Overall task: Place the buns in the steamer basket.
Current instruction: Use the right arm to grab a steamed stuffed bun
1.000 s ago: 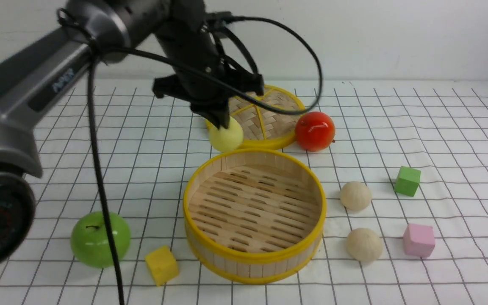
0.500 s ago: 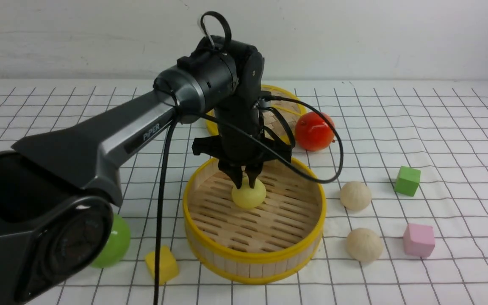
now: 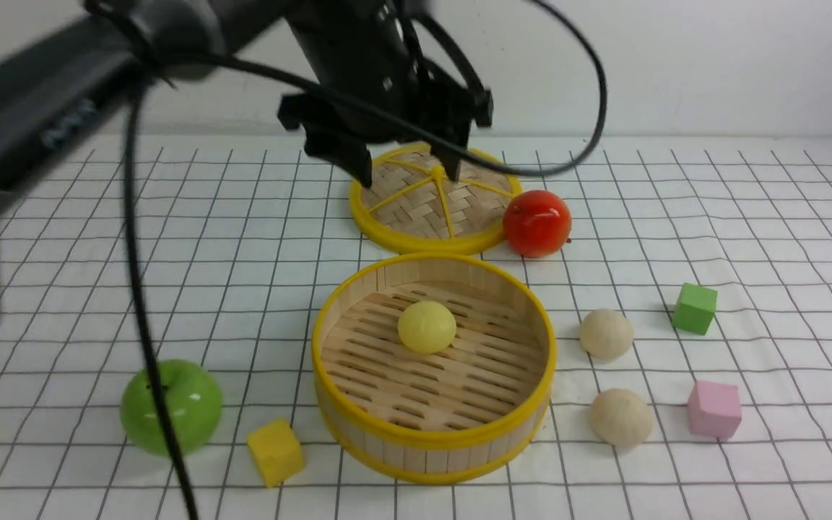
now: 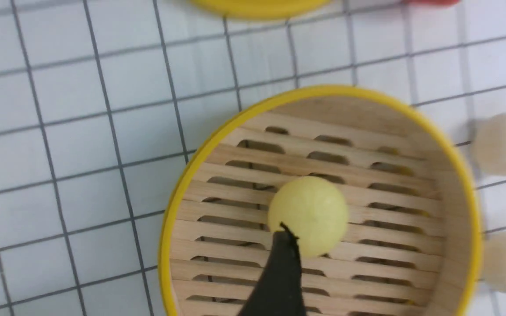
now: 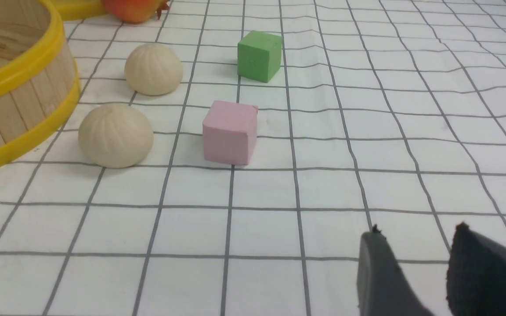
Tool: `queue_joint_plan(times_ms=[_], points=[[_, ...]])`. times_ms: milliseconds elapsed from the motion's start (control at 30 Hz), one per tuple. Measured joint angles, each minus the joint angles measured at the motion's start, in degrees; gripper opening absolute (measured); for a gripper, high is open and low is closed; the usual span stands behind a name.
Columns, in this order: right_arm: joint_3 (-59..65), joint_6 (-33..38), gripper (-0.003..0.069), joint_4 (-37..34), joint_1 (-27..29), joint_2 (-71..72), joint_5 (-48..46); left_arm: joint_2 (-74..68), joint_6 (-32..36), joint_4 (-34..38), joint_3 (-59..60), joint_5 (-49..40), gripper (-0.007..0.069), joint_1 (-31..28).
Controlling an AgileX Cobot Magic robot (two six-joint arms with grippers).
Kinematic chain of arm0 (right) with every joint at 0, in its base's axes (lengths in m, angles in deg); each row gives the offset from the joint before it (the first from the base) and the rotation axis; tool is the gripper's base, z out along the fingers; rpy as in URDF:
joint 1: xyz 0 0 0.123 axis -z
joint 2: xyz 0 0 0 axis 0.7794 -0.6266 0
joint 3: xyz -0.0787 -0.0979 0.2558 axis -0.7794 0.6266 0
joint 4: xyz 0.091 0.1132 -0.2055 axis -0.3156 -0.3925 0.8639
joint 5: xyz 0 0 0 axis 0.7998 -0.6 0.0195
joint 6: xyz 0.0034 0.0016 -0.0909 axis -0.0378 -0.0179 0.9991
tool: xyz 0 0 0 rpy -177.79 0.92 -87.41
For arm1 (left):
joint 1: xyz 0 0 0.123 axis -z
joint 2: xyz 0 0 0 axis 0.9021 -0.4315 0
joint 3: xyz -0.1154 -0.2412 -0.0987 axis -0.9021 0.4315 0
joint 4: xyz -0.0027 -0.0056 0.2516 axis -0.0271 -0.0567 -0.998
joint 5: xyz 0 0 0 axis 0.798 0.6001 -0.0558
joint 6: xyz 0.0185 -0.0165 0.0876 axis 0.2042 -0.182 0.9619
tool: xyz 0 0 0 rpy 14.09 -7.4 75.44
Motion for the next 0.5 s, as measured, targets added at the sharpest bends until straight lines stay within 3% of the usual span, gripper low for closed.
queue_joint_plan(times_ms=[267, 400, 467, 500], points=[[0.0, 0.0, 0.0239, 0.0, 0.0, 0.0, 0.0, 26.5, 5.6, 1.2, 8.0, 0.0, 0.0434, 0.0], [0.0, 0.0, 0.0239, 0.0, 0.0, 0.0, 0.0, 45.1, 6.8, 0.7, 26.4, 0.0, 0.0267, 0.0], [0.0, 0.0, 0.0239, 0.0, 0.0, 0.0, 0.0, 48.2, 6.8, 0.7, 30.0, 0.0, 0.0237, 0.0], [0.0, 0.0, 0.0239, 0.0, 0.0, 0.0, 0.0, 54.5, 6.8, 0.7, 37.3, 0.4, 0.0176, 0.0]])
